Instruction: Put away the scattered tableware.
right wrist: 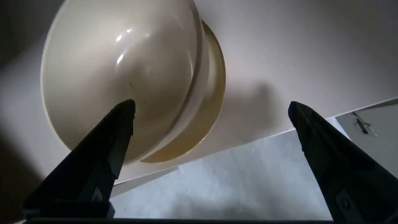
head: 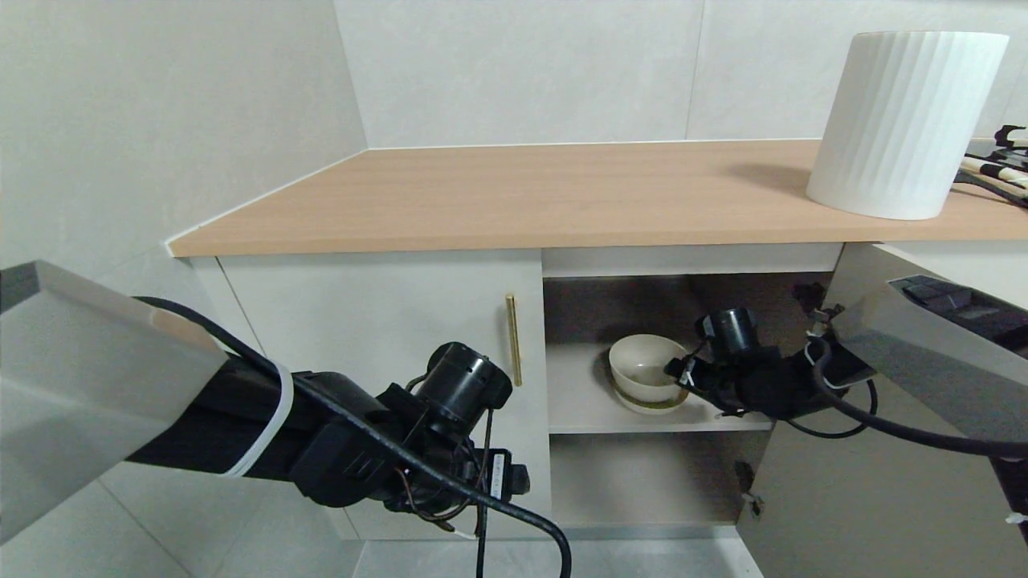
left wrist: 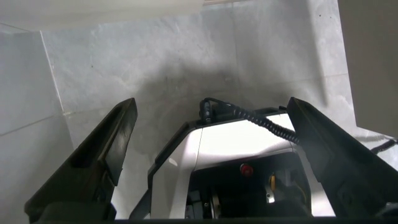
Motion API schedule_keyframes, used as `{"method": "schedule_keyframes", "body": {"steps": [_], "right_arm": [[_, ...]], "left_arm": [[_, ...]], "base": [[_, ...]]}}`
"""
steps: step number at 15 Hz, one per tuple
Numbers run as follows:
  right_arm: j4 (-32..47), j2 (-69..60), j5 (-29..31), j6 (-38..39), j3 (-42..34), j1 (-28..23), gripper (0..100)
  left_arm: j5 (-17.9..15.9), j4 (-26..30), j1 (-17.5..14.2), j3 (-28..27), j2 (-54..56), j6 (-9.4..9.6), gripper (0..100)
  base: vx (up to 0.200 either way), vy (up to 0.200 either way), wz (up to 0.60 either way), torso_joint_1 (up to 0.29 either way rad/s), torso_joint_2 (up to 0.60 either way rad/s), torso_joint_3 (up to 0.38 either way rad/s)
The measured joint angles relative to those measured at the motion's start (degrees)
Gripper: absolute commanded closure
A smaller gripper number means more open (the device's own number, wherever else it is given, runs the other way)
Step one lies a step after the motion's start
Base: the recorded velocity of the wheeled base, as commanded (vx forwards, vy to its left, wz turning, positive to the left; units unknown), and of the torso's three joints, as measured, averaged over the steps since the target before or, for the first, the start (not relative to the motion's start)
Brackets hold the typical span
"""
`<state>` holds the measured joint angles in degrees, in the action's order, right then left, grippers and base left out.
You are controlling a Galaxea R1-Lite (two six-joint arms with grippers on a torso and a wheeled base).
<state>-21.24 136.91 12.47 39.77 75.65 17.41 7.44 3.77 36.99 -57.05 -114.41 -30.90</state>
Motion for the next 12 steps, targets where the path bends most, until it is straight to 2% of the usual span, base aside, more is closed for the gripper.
{"method": "schedule_keyframes", "body": {"steps": [2, 4, 7, 12], "right_arm": [[0.02, -0.98, -0.49, -0.61, -1.76, 0.11, 0], [0.02, -3.25, -1.23, -3.36, -5.67, 0.95, 0], [1.34, -9.52, -2.35, -11.28, -13.84, 2.99, 0], [17.43, -27.93, -6.45, -17.41, -23.31, 7.39, 0]], "left_arm": [[0.82, 0.02, -0.13, 0.02, 0.74, 0.0, 0], [3.25, 0.52, -0.39, 0.2, 2.45, 0.01, 0], [4.68, 2.17, -1.77, 0.57, 7.16, 0.12, 0], [4.74, 5.07, -3.89, 4.96, 22.41, 0.15, 0]], "base": [[0.0, 0.0, 0.0, 0.0, 0.0, 0.0], [0.0, 0.0, 0.0, 0.0, 0.0, 0.0], [0.0, 0.0, 0.0, 0.0, 0.0, 0.0], [0.0, 0.0, 0.0, 0.0, 0.0, 0.0]]}}
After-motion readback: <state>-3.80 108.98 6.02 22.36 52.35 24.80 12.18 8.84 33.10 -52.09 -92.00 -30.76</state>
